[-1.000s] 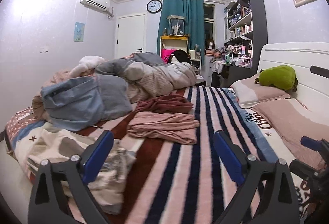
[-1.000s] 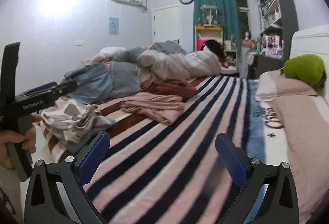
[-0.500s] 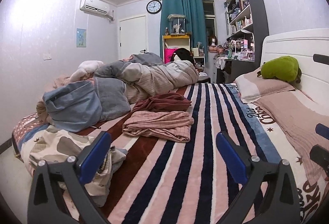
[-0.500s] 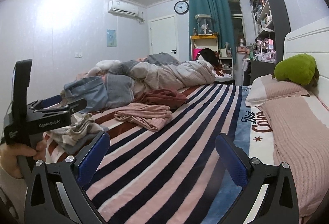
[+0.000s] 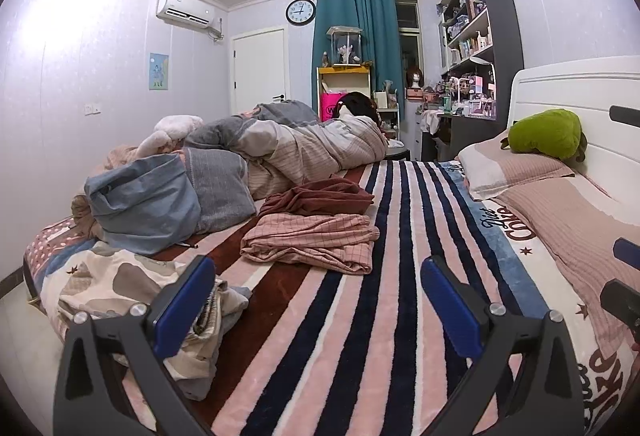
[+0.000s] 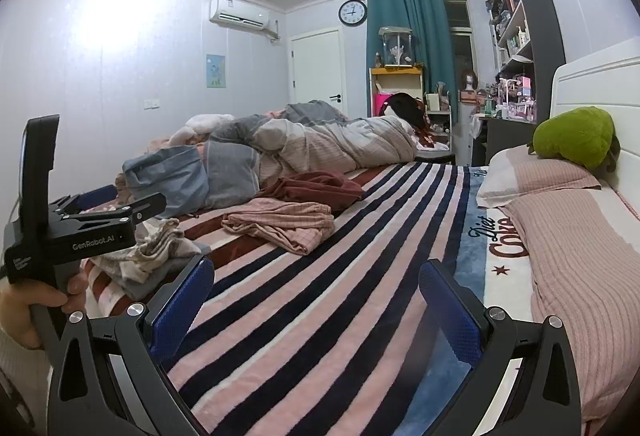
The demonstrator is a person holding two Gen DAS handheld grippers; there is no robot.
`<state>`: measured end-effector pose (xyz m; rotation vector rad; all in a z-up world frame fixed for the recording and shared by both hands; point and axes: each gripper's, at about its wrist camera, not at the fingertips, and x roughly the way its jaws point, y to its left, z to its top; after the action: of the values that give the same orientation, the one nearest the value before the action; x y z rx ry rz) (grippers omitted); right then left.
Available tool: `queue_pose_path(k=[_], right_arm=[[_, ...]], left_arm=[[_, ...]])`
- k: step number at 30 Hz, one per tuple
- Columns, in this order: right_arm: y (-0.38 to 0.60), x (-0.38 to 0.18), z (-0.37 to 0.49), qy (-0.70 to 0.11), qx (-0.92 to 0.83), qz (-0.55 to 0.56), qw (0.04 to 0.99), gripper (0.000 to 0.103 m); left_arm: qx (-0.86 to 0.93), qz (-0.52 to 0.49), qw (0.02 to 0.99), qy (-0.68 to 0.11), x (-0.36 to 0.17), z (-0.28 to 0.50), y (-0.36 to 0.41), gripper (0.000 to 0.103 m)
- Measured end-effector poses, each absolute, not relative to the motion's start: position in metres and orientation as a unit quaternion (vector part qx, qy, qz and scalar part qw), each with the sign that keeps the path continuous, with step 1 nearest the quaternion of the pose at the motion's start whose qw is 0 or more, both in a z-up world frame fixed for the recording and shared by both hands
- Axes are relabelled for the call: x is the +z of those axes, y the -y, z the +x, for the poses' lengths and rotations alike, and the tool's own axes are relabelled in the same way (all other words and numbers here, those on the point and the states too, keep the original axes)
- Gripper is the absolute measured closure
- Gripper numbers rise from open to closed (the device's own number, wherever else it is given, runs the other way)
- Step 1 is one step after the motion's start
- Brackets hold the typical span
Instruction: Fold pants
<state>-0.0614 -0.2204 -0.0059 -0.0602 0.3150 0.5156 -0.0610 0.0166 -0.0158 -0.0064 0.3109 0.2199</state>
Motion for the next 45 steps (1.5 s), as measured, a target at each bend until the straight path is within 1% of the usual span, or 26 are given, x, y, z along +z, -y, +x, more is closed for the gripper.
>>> queue_pose_path(k=[45], right_arm=[[0.2271, -0.0014, -0.0634, -0.155, 0.242, -0.023, 0.958, 0.001]], left_arm=[[0.102, -0.009, 0.983, -0.150, -0.0117, -0.0688, -0.0110, 0.001]])
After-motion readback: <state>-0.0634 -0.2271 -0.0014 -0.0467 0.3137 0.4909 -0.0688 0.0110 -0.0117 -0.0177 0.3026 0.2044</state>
